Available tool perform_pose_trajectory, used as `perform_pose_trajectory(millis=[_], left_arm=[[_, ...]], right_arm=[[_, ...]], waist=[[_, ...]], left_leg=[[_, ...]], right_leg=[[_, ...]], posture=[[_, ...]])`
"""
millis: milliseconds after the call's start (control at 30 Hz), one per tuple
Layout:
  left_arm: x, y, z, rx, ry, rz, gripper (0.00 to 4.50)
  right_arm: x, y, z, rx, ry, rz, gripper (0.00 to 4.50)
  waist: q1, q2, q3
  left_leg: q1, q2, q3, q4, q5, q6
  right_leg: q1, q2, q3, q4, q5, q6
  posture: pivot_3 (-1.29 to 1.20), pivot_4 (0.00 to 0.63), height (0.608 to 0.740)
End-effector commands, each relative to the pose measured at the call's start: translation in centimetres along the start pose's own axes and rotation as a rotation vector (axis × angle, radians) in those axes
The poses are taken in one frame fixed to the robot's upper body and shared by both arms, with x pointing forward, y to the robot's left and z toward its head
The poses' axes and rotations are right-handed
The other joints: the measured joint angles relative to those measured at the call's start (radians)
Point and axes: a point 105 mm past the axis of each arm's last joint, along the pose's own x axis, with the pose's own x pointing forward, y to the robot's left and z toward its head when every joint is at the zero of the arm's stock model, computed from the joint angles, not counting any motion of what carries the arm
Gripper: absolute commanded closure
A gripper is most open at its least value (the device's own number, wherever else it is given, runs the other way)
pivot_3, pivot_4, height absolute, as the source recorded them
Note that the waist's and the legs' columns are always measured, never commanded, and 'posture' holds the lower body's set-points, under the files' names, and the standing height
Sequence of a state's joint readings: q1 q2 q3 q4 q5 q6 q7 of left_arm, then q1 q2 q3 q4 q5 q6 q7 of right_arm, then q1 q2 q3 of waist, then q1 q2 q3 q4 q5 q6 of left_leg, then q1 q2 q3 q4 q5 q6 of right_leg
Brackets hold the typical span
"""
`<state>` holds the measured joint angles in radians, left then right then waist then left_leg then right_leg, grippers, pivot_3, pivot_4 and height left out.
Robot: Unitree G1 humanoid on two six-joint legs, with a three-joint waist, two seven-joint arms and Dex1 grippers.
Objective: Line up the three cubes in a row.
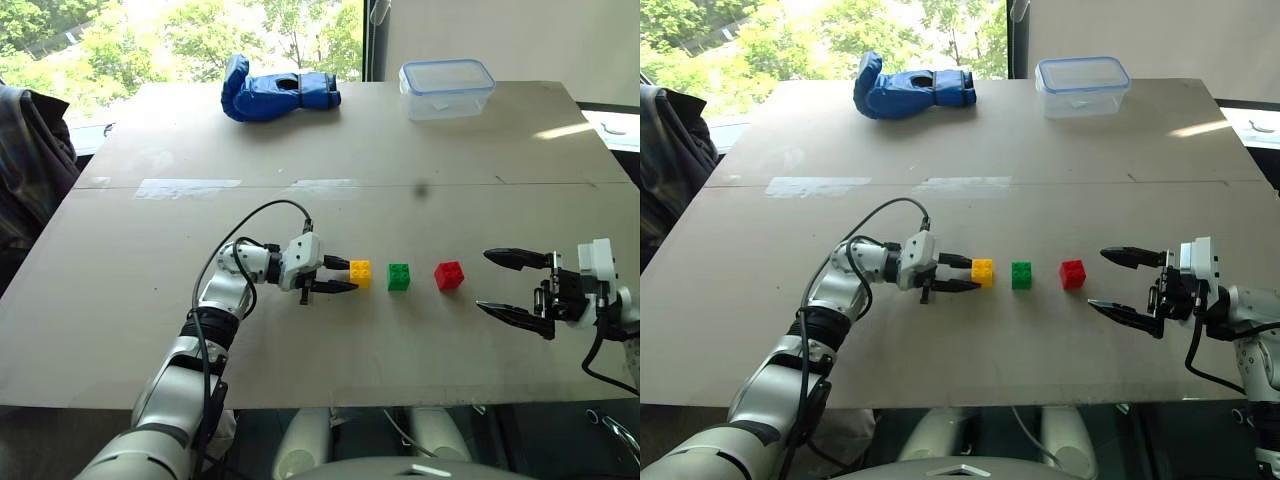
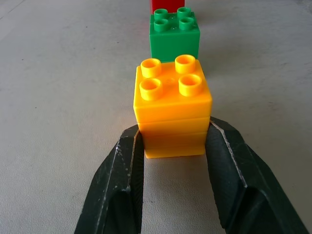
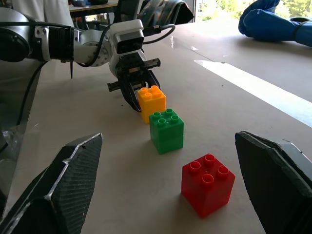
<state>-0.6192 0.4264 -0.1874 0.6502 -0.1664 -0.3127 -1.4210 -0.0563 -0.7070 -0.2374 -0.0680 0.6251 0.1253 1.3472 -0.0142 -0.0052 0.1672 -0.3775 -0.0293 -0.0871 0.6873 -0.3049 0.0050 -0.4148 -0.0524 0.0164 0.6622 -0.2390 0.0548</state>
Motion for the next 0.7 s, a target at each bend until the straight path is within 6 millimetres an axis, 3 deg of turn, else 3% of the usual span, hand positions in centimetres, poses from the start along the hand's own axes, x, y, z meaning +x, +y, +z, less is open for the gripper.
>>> perform_pose_trajectory(millis=[33, 167, 400, 700], left_arm=[[-0.6, -0.1, 0.1, -0.002, -0.004, 0.009, 3.29], [-0.7, -0.1, -0.1, -0.018, 0.002, 0.004, 3.29], [-0.7, 0.1, -0.4, 0.001, 0.023, 0.031, 0.04], [-1.8, 0.1, -0.7, 0.008, 0.035, 0.074, 0.04]], right_arm=[[-0.2, -0.2, 0.7, -0.047, 0.003, 0.008, 0.00], [-0.6, -0.3, 0.5, -0.050, 0.011, 0.006, 0.00], [-0.6, -0.3, 0.4, -0.053, 0.009, 0.007, 0.00], [-0.9, -0.4, 0.1, -0.054, 0.013, -0.003, 0.00]], waist=[[0.000, 0.000, 0.000], [0.000, 0.000, 0.000], [0.001, 0.000, 0.000], [-0.001, 0.000, 0.000]], left_leg=[[0.000, 0.000, 0.000, 0.000, 0.000, 0.000], [0.000, 0.000, 0.000, 0.000, 0.000, 0.000], [0.000, 0.000, 0.000, 0.000, 0.000, 0.000], [0.000, 0.000, 0.000, 0.000, 0.000, 0.000]], right_leg=[[0.000, 0.000, 0.000, 0.000, 0.000, 0.000], [0.000, 0.000, 0.000, 0.000, 0.000, 0.000], [0.000, 0.000, 0.000, 0.000, 0.000, 0.000], [0.000, 0.000, 0.000, 0.000, 0.000, 0.000]], posture=[[0.00, 0.150, 0.740], [0.00, 0.150, 0.740], [0.00, 0.150, 0.740], [0.00, 0.150, 0.740]])
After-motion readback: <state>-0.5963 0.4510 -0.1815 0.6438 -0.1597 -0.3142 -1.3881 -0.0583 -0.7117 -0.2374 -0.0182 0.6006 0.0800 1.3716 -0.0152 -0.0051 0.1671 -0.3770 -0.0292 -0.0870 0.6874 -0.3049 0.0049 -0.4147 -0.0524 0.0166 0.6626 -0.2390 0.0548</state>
